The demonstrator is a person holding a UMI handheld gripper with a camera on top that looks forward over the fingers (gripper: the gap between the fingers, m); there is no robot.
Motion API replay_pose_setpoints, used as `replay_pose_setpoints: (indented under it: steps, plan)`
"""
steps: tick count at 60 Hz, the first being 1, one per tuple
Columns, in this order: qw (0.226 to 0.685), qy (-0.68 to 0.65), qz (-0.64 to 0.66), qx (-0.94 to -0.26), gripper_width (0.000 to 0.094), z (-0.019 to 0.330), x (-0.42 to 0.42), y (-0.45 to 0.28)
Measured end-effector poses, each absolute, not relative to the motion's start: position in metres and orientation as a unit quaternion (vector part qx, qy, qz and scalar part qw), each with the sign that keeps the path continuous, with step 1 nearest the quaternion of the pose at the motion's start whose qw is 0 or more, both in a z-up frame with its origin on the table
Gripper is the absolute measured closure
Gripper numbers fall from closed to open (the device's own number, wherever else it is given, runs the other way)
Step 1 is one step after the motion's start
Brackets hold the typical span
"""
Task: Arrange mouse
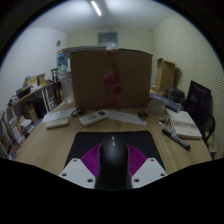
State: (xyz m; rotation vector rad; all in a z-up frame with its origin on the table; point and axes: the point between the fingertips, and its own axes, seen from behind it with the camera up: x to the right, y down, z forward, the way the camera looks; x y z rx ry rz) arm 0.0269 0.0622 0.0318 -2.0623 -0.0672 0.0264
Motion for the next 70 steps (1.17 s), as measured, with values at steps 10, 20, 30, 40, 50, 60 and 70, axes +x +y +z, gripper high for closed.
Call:
replay_pose_setpoints:
  steps: [10, 20, 30, 40, 50, 60, 70]
  plan:
    - [0.465, -0.028, -0.02, -0.885, 0.055, -0.001, 0.034, 0.056]
    - [0.473, -0.026, -0.032, -0.88, 0.0444, -0.003, 0.034, 0.057]
    - [0.467, -0.009, -0.02, -0.884, 0.0145, -0.002, 0.043, 0.054]
    - [0.467, -0.031, 0.02, -0.883, 0.0088, 0.003, 0.04, 0.029]
    - [0.494, -0.051, 0.047, -0.866, 0.0087, 0.031, 0.053, -0.032]
    - [0.53, -0.045, 0.075, -0.844, 0.0087, 0.049, 0.087, -0.108]
    - [0.554, -0.014, 0.078, -0.829, 0.0092, 0.051, 0.145, -0.17]
